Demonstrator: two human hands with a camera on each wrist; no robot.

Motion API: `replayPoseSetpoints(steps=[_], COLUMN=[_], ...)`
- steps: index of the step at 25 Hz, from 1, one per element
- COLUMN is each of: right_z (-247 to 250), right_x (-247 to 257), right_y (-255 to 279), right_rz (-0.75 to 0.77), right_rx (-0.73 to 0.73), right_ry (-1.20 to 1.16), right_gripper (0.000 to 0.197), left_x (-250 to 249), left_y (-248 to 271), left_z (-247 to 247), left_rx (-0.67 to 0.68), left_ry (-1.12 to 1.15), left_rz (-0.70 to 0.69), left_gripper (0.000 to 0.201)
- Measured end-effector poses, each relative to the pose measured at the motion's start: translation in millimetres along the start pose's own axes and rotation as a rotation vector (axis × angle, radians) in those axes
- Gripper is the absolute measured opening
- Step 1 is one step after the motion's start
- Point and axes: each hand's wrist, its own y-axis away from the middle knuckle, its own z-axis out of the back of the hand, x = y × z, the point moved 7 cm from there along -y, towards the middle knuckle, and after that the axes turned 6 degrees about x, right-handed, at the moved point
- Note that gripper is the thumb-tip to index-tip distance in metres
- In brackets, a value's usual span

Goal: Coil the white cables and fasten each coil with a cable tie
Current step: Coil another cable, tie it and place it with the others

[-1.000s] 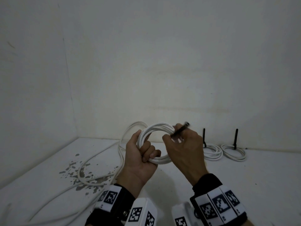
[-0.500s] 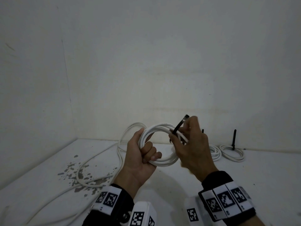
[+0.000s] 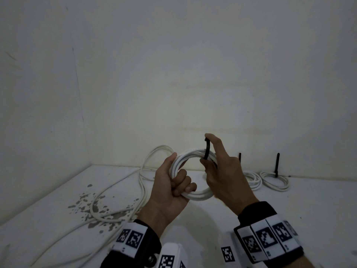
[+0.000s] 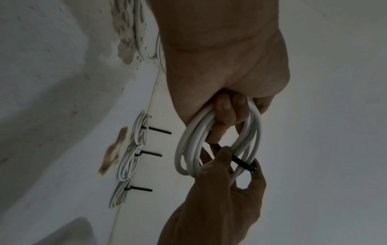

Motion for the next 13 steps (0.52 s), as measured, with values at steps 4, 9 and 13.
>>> replayPoseSetpoints(steps=[4, 9, 13], right_z=[2.0, -7.0, -21.7], right_x=[-3.1, 2.8, 9.4], right_y=[-1.0, 2.2, 3.4], right_rz=[0.058, 0.107, 0.139], right_rx=[-0.007, 0.096, 0.174], right_ry=[0.019, 0.056, 0.232], right_gripper=[0.057, 0.059, 0.065], left_x=[-7.8, -26.6, -23.5], left_y=[-2.3, -3.9, 1.4], left_z=[-2.1, 8.2, 15.5], left_rx=[0.020, 0.033, -0.031], left_ry=[-0.133, -0.370, -0.430], left_rz=[0.017, 0.131, 0.289], left_gripper=[0.029, 0.033, 0.028])
